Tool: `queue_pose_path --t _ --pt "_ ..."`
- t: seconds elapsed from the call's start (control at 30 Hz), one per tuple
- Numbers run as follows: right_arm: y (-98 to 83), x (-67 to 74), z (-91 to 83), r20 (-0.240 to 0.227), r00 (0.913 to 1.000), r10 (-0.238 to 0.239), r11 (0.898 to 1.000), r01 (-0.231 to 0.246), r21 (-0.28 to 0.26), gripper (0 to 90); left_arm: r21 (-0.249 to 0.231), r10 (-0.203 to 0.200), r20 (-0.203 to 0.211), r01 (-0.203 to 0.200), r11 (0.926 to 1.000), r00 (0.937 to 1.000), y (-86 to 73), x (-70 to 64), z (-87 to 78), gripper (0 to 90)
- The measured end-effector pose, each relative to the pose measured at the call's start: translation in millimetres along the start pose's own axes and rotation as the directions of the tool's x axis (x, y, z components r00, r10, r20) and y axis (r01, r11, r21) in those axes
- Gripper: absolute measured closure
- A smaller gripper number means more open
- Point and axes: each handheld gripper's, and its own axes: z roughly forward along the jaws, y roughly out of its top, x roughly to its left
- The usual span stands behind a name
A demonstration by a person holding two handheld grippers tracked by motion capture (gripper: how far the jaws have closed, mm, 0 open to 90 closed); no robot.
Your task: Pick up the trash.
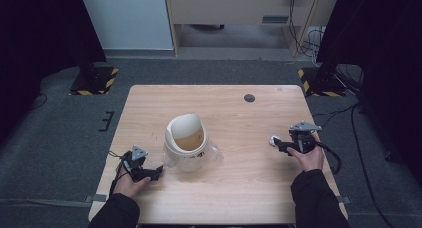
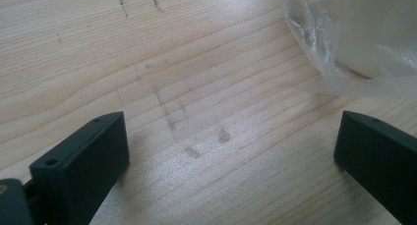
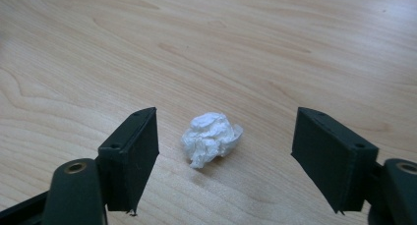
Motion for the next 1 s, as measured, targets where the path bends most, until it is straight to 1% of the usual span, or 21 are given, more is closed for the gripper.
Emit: queue_pose_path --t 0.03,0.07,0.17,0.33,0.37,0.4,0.6,0.67,0.73,0.97,1.0 --pt "-0.7 0.1 2.1 -0.002 1.0000 0.001 1.000 -0.001 0.006 27.3 0.000 0.000 0.000 0.000 1.0000 1.0000 0.0 0.0 0.0 0.0" --pt "-1.7 -0.2 5.9 -0.014 0.9999 0.000 1.000 0.001 0.018 28.2 0.000 0.000 0.000 0.000 1.0000 1.0000 0.0 0.0 0.0 0.0" --pt "-2.8 -0.2 9.7 -0.021 0.9998 0.004 1.000 -0.003 0.026 30.2 0.000 0.000 0.000 0.000 1.0000 1.0000 0.0 0.0 0.0 0.0" --pt "-4.6 -0.5 16.9 -0.025 0.9997 -0.003 0.998 0.004 0.058 33.1 0.000 0.000 0.000 0.000 1.0000 1.0000 0.0 0.0 0.0 0.0" --pt "-4.7 0.0 17.9 -0.029 0.9996 0.002 0.998 0.000 0.064 33.1 0.000 0.000 0.000 0.000 1.0000 1.0000 0.0 0.0 0.0 0.0" --pt "-4.7 0.5 21.1 -0.031 0.9995 -0.002 0.997 0.004 0.079 34.3 0.000 0.000 0.000 0.000 1.0000 1.0000 0.0 0.0 0.0 0.0" --pt "-4.3 1.9 27.6 -0.037 0.9993 -0.003 0.995 0.006 0.096 35.2 0.000 0.000 0.000 0.000 1.0000 1.0000 0.0 0.0 0.0 0.0" --pt "-5.3 2.4 31.0 -0.038 0.9993 0.001 0.993 0.003 0.116 36.0 0.000 0.000 0.000 0.000 1.0000 1.0000 0.0 0.0 0.0 0.0" --pt "-5.7 2.0 31.8 -0.039 0.9992 -0.004 0.993 0.008 0.120 36.3 0.000 0.000 0.000 0.000 1.0000 1.0000 0.0 0.0 0.0 0.0" --pt "-5.1 1.5 35.6 -0.039 0.9992 0.013 0.992 -0.008 0.127 41.6 0.000 0.000 0.000 0.000 1.0000 1.0000 0.0 0.0 0.0 0.0" --pt "-5.0 1.9 36.6 -0.039 0.9991 0.013 0.991 -0.008 0.136 42.6 0.000 0.000 0.000 0.000 1.0000 1.0000 0.0 0.0 0.0 0.0"
